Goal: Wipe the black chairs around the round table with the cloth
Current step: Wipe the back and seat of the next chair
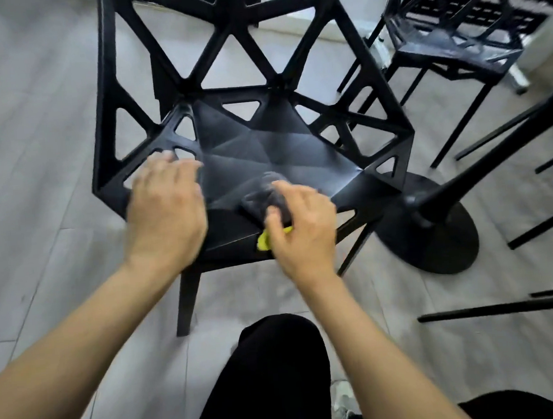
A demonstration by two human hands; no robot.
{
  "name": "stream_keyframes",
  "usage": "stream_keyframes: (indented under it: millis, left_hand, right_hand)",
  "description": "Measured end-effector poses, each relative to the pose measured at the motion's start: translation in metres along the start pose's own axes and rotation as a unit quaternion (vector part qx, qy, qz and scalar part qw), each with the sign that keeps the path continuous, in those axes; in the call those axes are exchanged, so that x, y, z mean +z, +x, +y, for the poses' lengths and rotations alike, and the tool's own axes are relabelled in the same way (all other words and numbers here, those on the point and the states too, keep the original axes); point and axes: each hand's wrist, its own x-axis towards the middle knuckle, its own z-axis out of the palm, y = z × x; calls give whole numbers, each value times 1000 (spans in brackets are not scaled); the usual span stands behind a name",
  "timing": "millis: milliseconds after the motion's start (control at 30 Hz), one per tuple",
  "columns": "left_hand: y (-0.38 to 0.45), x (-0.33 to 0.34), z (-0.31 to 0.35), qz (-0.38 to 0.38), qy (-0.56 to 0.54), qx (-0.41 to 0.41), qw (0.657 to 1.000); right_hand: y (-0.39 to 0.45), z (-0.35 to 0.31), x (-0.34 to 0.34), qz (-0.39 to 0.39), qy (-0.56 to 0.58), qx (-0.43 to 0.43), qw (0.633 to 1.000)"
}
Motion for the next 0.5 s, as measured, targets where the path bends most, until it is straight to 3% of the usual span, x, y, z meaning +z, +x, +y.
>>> stream_keyframes:
  millis: [67,167,233,300,367,500]
  left_hand:
    - [16,13,35,-33,-71,22,997]
    - [35,32,52,-60,-155,-26,986]
    - [36,43,46,-93,-127,-42,987]
    - [33,51,40,-134,-87,-31,987]
    - [32,55,40,-146,-70,-15,987]
    - [35,54,44,-169,-27,-5,985]
  right_hand:
    - [-4,-15,7,-28,4,-33,999]
    - [5,2,-2,-63,1,-84,994]
    - [20,42,-20,-42,-16,-55,997]
    - [44,94,-39,4,-38,35,999]
    - [61,129,-54,2,-57,87,995]
    - [44,98,-40,-28,-16,16,999]
